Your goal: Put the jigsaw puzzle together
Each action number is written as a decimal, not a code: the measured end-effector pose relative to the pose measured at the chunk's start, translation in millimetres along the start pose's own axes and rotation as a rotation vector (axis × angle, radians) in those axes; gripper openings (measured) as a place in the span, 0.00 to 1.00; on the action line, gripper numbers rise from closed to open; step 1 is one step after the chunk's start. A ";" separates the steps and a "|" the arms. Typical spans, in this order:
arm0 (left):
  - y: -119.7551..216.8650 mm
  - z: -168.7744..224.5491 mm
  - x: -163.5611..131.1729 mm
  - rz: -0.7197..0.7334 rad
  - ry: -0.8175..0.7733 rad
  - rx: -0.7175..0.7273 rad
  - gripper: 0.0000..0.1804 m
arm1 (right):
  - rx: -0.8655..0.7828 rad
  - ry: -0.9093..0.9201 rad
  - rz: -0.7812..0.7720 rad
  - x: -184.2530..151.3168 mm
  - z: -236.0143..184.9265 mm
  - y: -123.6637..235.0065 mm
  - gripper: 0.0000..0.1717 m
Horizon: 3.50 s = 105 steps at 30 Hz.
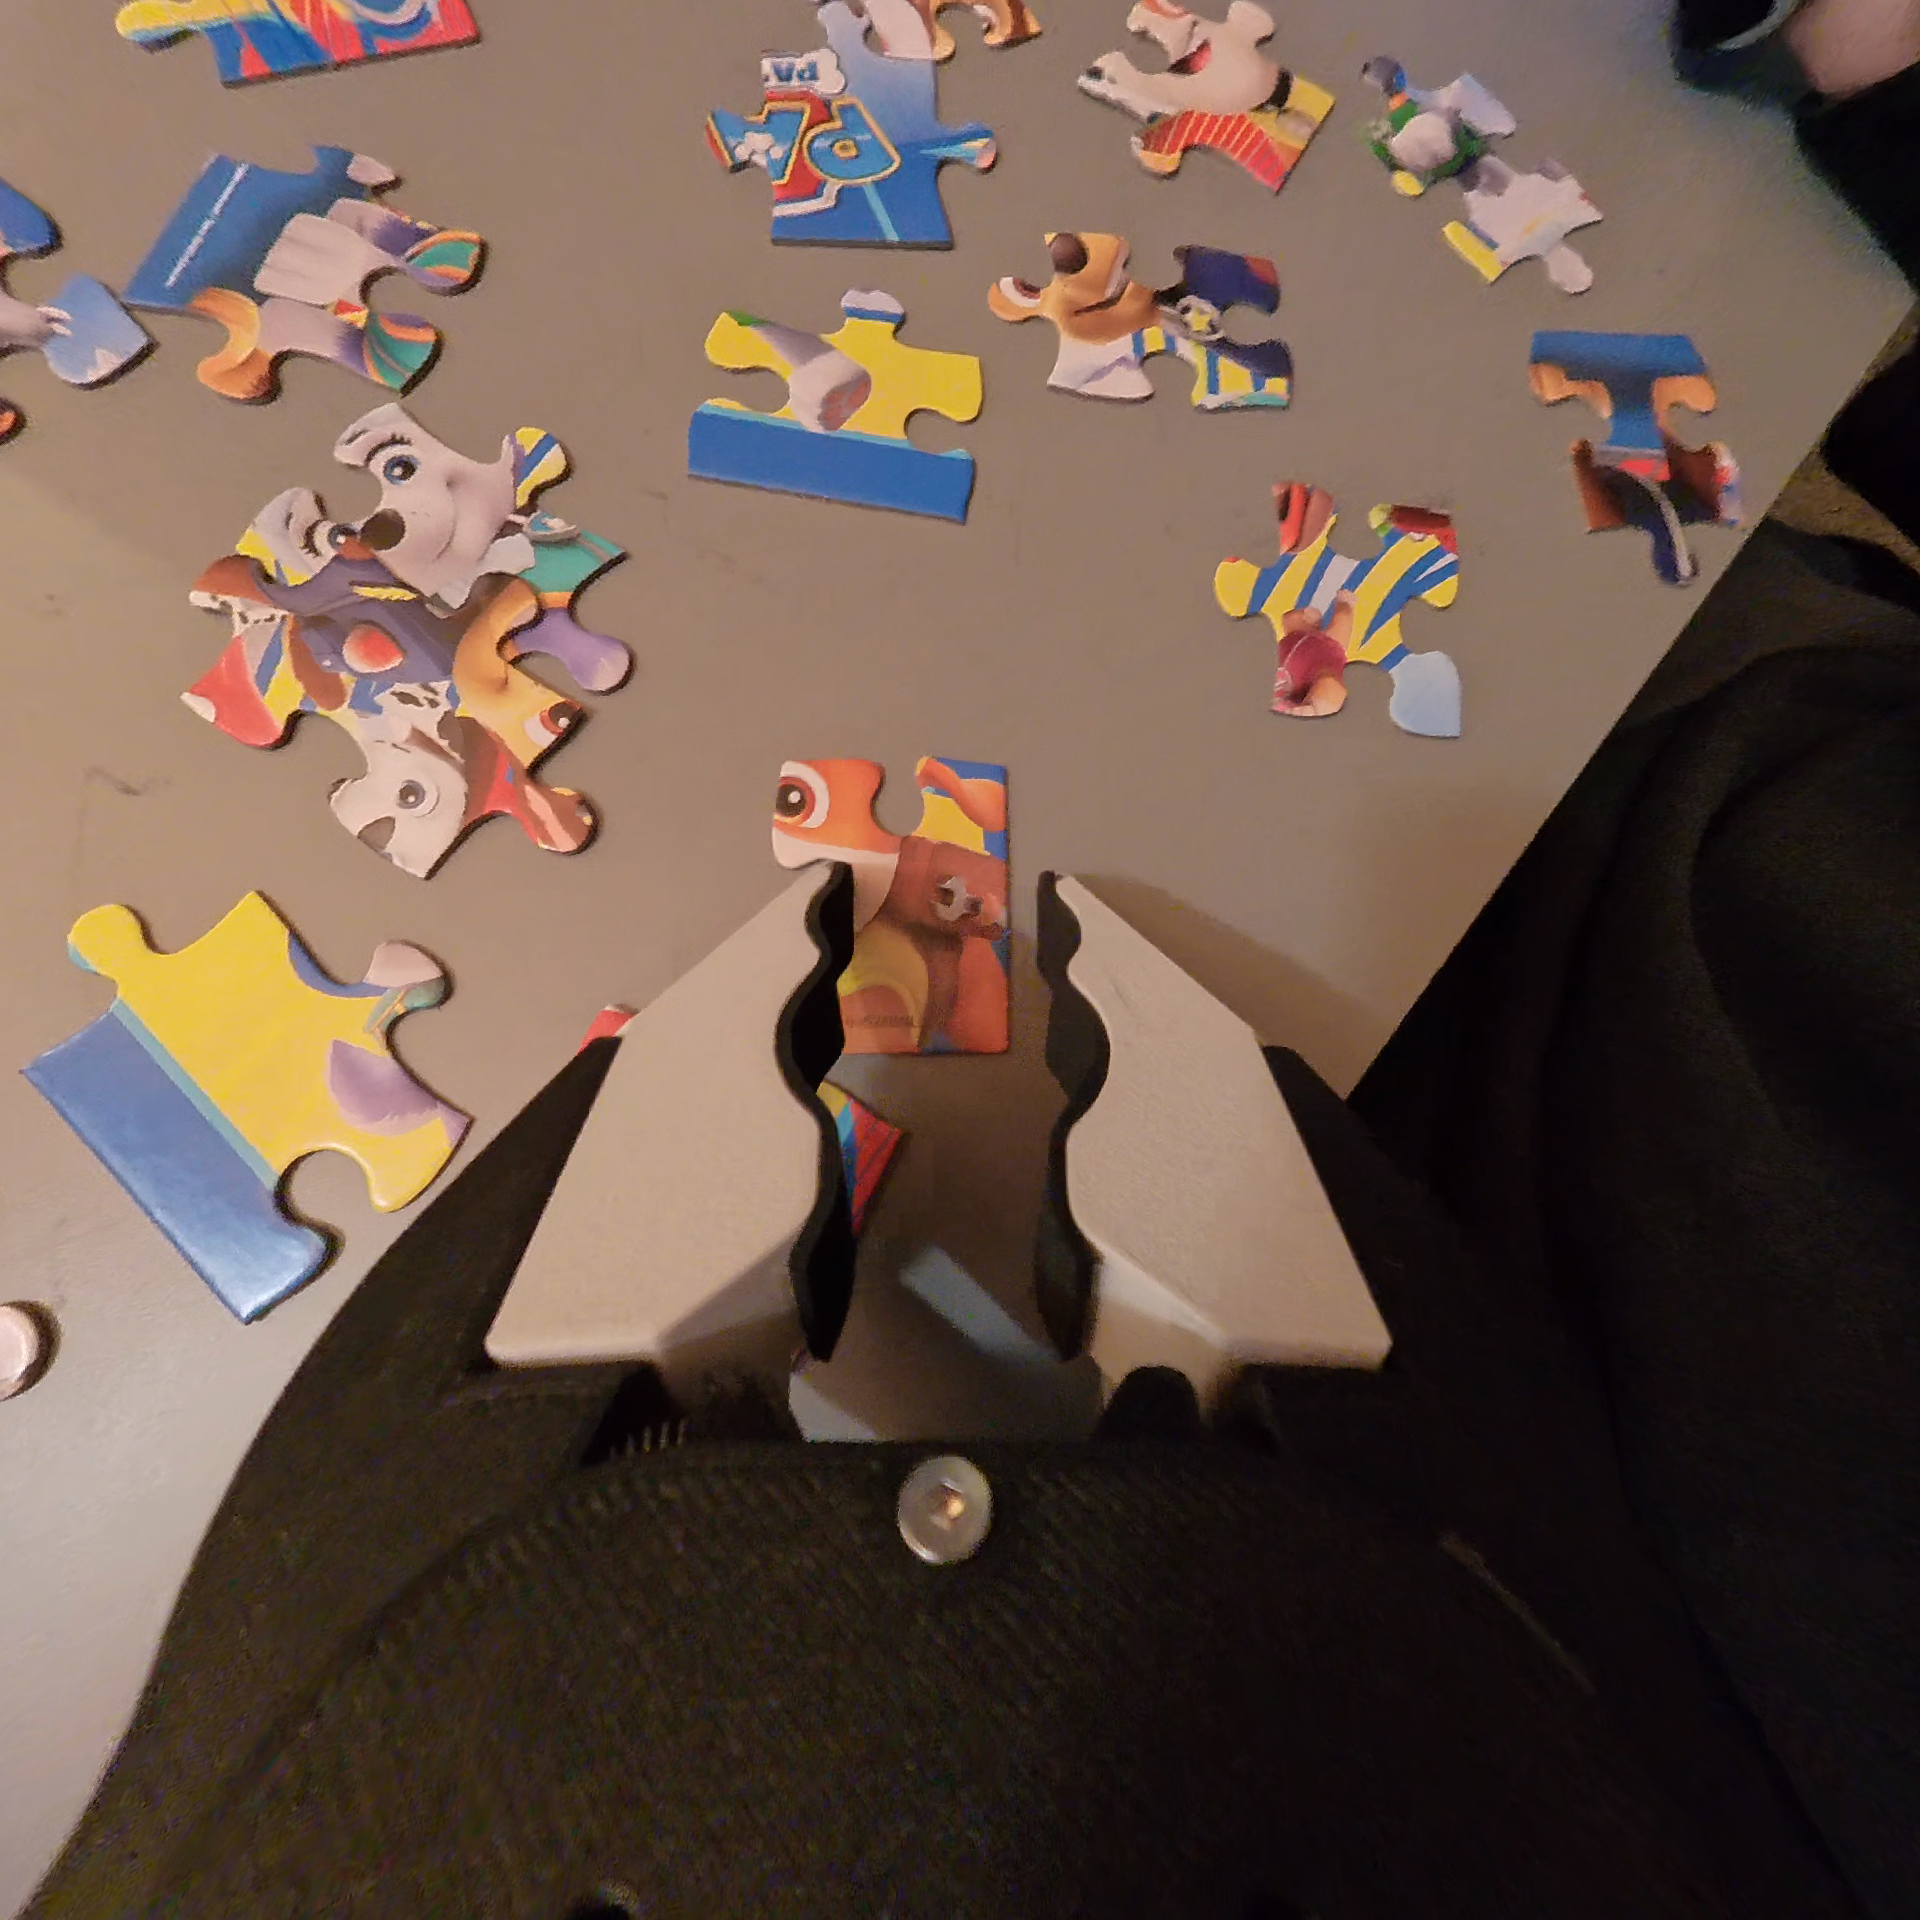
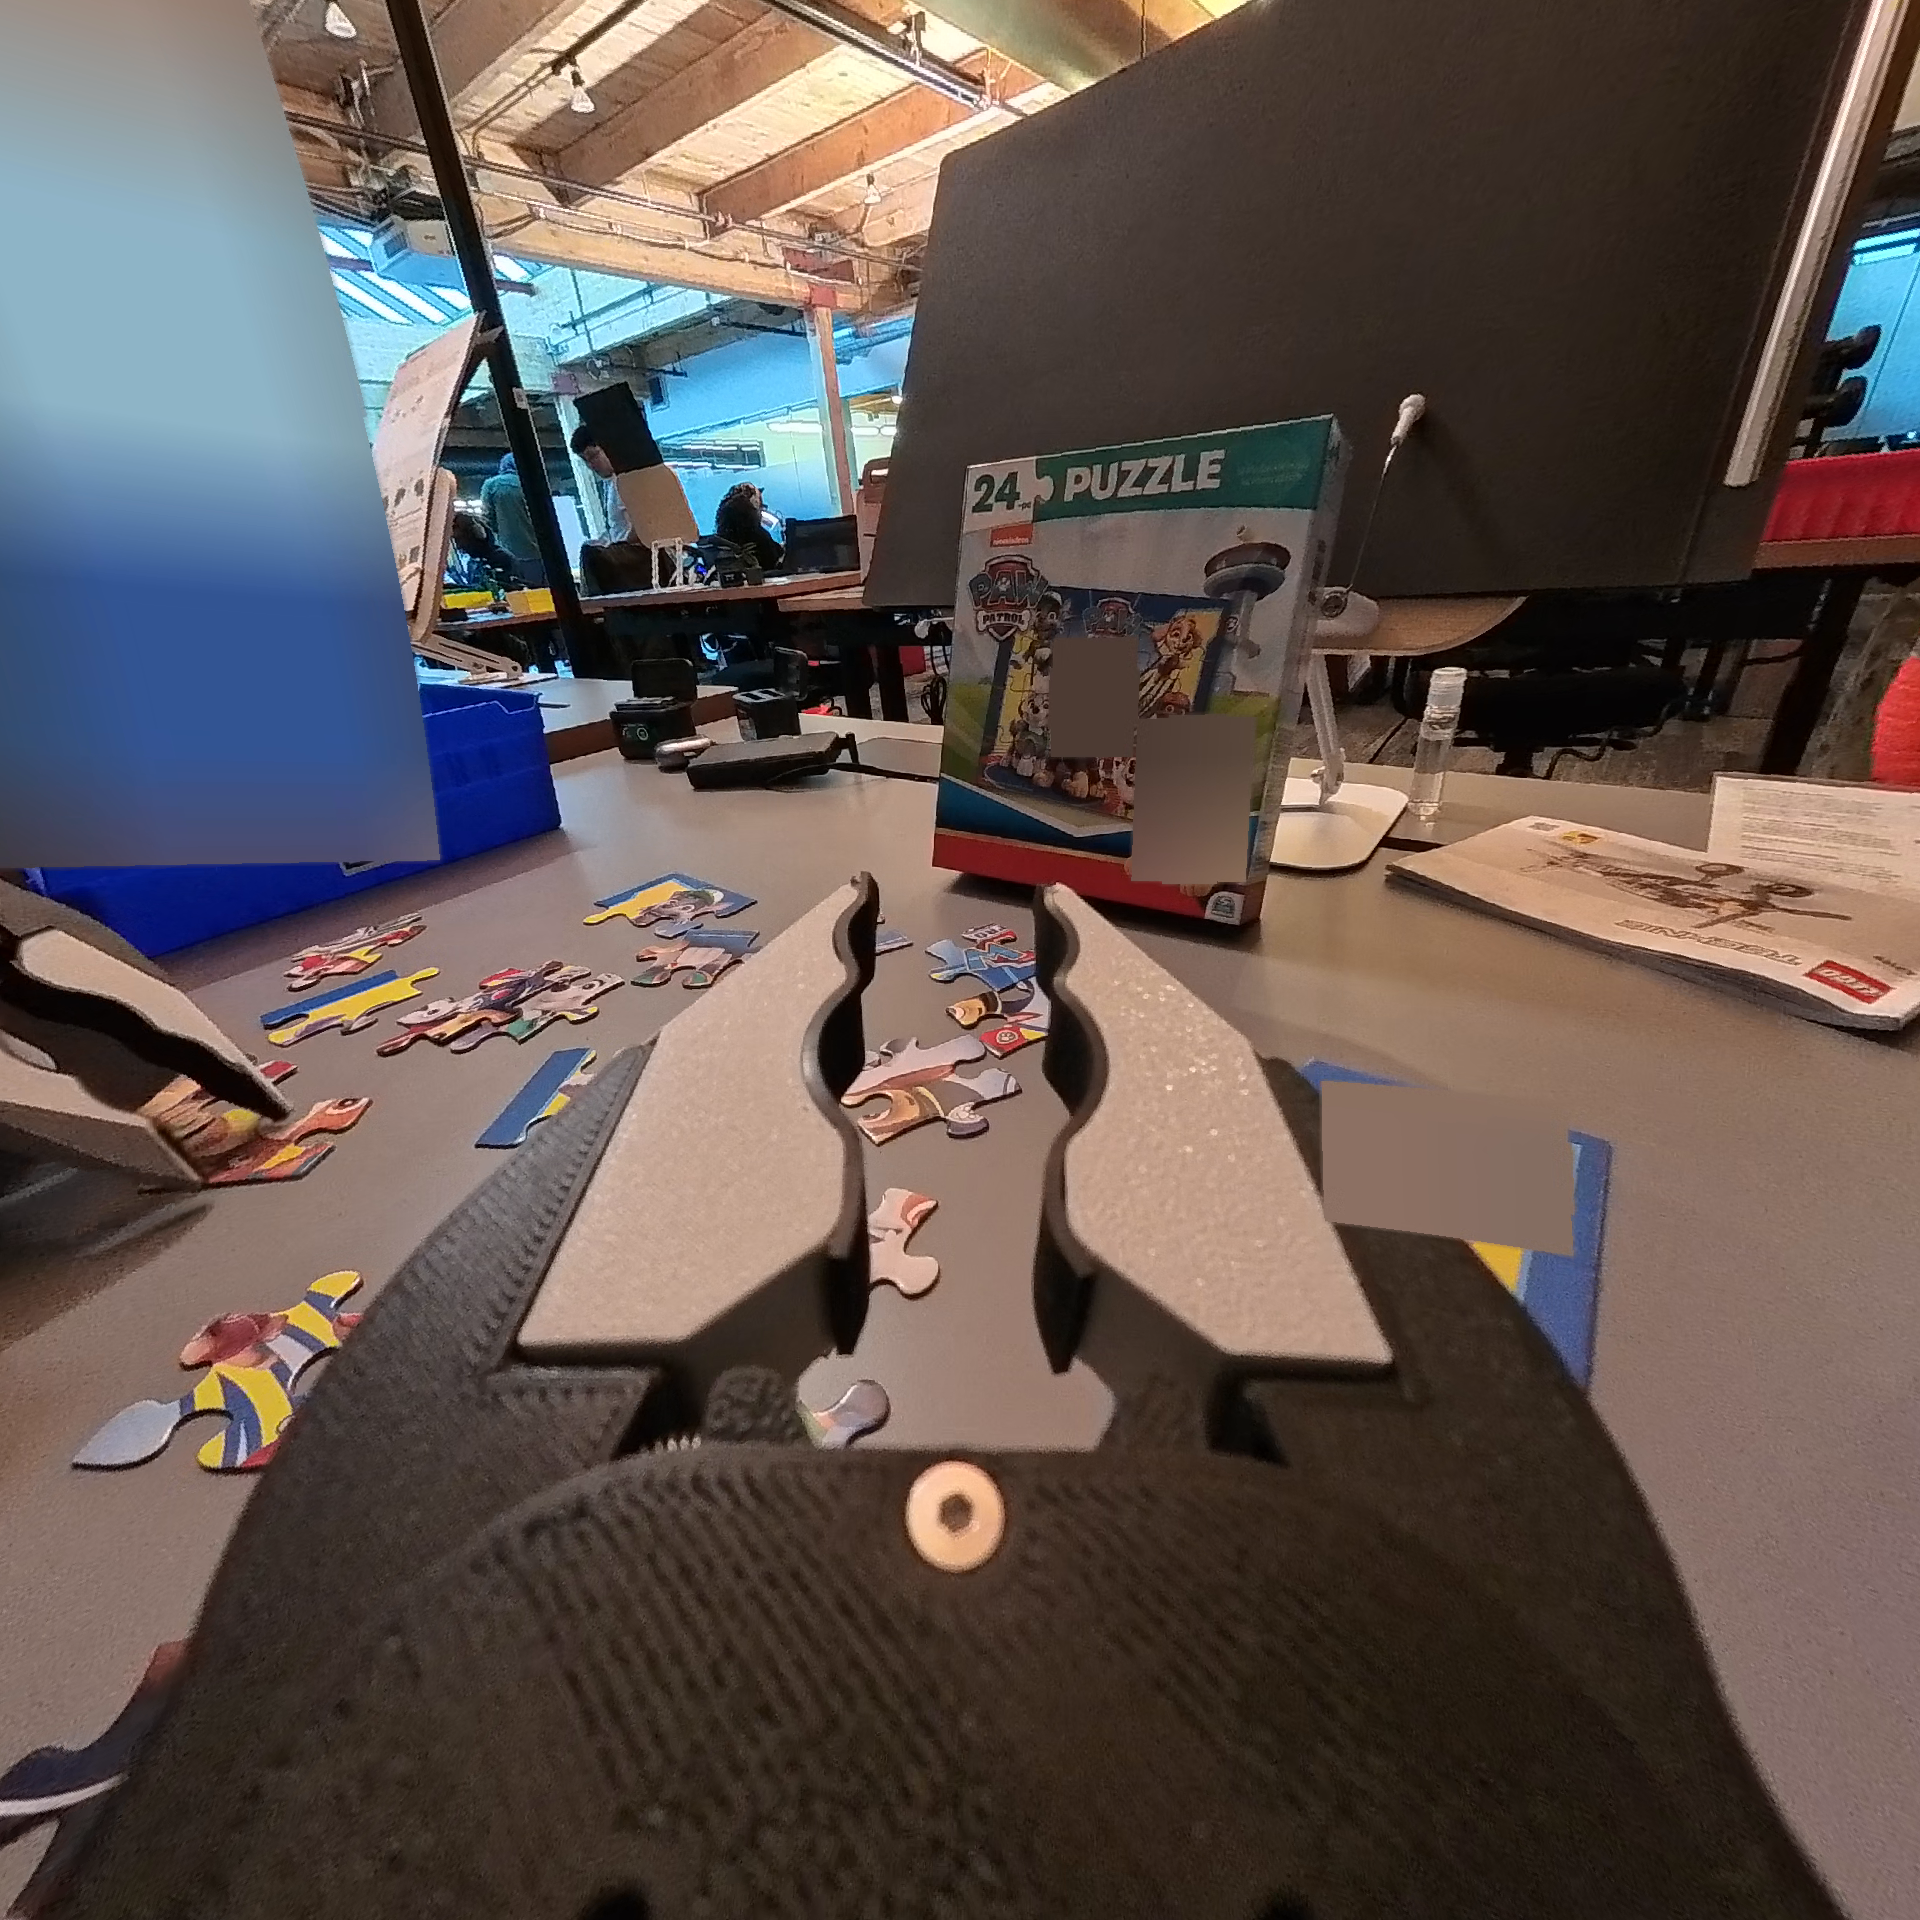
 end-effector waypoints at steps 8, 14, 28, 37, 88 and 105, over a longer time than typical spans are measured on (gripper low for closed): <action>12.6 -2.2 3.9 0.058 0.018 -0.007 0.27 | 0.002 0.004 -0.003 -0.4 -0.7 -0.4 0.17; 14.0 -4.0 -2.5 0.025 0.004 -0.012 0.30 | 0.000 0.002 -0.003 -0.4 -0.2 -0.4 0.17; 13.2 -8.0 -8.3 -0.014 0.005 0.018 0.30 | -0.005 0.007 -0.001 -0.4 -0.2 -0.1 0.16; 9.1 -9.9 -11.7 -0.047 -0.021 0.057 0.30 | -0.015 0.010 0.001 -0.1 0.8 0.1 0.17; 5.6 -5.8 -6.3 -0.031 -0.055 0.066 0.25 | -0.016 0.021 -0.005 -0.8 -0.4 -0.1 0.17; 6.4 -8.8 -4.0 -0.009 -0.062 0.101 0.25 | -0.018 0.025 -0.004 -0.8 -0.5 -0.3 0.17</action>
Point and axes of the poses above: each gripper's, where its closed fingertips meet, y back along the fingers, x out of its top, z = x × y across the jaws, the point moved 7 cm from there along y, back along the fingers, and after that the axes turned 2 degrees about -x, right-handed, at the moved point
